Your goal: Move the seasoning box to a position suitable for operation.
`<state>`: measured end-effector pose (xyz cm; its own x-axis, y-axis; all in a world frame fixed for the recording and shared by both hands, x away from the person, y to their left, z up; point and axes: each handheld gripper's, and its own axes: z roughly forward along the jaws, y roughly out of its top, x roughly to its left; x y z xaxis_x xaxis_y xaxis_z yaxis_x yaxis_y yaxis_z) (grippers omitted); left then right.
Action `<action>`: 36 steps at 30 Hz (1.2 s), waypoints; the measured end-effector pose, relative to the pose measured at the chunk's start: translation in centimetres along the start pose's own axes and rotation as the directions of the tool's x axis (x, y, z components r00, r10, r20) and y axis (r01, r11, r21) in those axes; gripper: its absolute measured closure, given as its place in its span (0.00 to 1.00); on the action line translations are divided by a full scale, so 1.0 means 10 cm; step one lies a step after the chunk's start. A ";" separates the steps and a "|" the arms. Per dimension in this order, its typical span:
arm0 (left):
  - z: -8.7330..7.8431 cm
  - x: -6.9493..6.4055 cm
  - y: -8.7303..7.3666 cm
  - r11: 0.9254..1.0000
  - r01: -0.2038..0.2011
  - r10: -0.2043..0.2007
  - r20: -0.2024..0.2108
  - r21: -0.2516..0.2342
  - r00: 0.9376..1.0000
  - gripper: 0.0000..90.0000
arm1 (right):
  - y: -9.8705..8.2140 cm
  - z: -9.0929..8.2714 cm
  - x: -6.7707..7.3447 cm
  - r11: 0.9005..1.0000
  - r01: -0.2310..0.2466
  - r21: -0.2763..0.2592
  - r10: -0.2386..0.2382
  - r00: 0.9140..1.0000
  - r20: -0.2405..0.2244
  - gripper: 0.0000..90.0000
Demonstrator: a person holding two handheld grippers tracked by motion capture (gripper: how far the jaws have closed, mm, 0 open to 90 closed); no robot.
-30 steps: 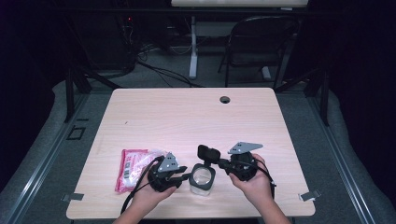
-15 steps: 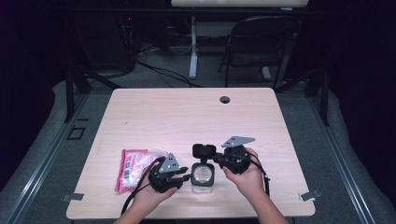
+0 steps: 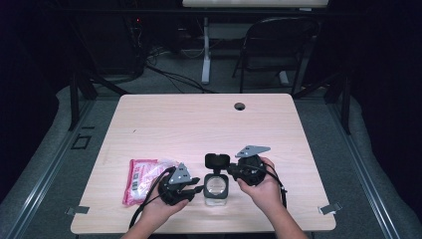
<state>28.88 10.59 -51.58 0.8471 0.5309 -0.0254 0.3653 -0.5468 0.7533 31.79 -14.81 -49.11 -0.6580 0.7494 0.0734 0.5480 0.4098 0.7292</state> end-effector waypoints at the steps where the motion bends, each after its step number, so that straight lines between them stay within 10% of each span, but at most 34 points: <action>1: -0.01 0.01 0.00 1.000 0.001 -0.001 0.000 0.002 1.000 0.75 | 0.00 -0.01 0.00 1.000 -0.001 0.006 0.001 1.000 0.001 0.85; 22: -0.52 0.37 0.06 0.993 0.098 -0.103 -0.075 -0.073 0.992 0.65 | 0.22 -0.35 -0.01 0.992 0.008 0.125 0.002 0.997 -0.081 0.69; 36: -0.56 0.35 -0.22 0.995 0.098 -0.095 -0.110 0.019 0.989 0.56 | 0.21 -0.41 0.19 0.989 0.080 0.124 -0.062 0.987 -0.147 0.63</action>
<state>28.87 17.29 -49.59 0.7607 0.6487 -0.0243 0.4538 -0.5047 0.7344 29.59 -14.69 -44.65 -0.7594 0.6380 0.1278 0.5532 0.5296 0.6430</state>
